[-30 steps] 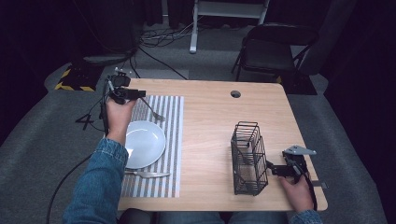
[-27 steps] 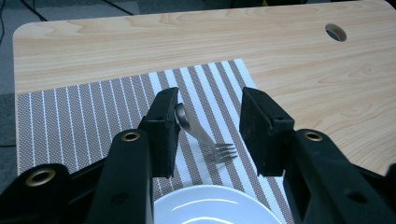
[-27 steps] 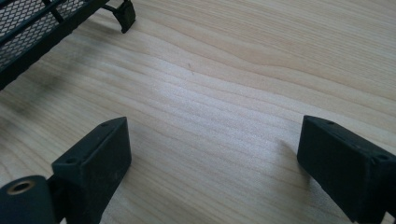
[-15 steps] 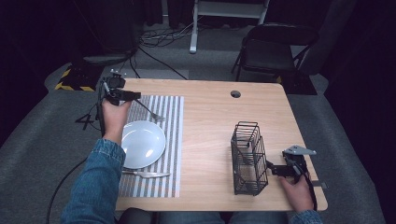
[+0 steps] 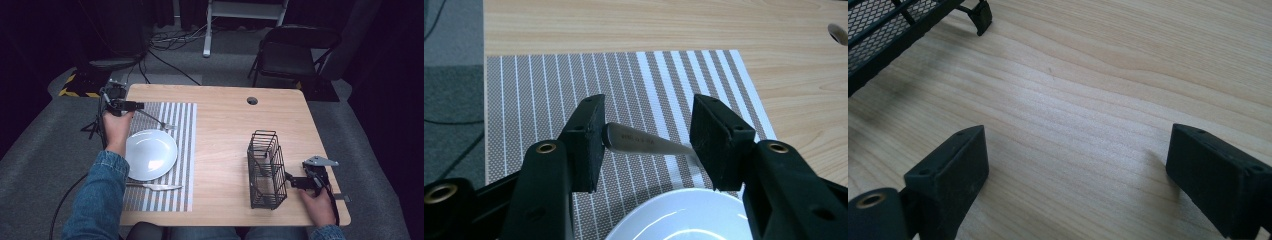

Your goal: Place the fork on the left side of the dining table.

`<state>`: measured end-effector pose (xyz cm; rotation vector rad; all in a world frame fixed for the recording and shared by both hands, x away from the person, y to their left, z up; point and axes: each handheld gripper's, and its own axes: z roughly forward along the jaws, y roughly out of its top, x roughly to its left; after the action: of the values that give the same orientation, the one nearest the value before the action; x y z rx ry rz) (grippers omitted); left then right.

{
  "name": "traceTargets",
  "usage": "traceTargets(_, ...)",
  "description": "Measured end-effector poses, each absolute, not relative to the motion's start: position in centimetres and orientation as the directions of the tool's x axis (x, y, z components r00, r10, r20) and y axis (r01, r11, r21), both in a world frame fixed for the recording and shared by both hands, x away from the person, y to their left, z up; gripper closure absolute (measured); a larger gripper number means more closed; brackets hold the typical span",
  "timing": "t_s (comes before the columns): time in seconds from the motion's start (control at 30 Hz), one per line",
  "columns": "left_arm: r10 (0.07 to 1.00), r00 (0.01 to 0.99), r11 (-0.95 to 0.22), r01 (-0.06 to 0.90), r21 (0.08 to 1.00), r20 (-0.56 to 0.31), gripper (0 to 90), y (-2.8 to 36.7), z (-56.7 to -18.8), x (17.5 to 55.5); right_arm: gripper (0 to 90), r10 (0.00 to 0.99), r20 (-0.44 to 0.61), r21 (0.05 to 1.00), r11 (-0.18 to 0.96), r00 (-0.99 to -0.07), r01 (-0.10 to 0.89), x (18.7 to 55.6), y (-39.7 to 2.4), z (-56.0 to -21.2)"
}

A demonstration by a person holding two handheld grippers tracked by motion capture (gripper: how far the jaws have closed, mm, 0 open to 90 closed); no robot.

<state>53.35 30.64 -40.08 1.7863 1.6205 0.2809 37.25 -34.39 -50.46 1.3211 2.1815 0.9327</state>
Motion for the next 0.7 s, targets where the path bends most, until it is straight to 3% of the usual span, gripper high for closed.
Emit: traceTargets(0.7, 0.949, 0.124, 0.052, 0.844, 0.533, -0.289, 46.8, 32.6, -44.4, 53.8, 9.9, 0.889, -0.013, 0.728, 0.323, -0.458, 0.605, 37.3, -34.4, -50.5)
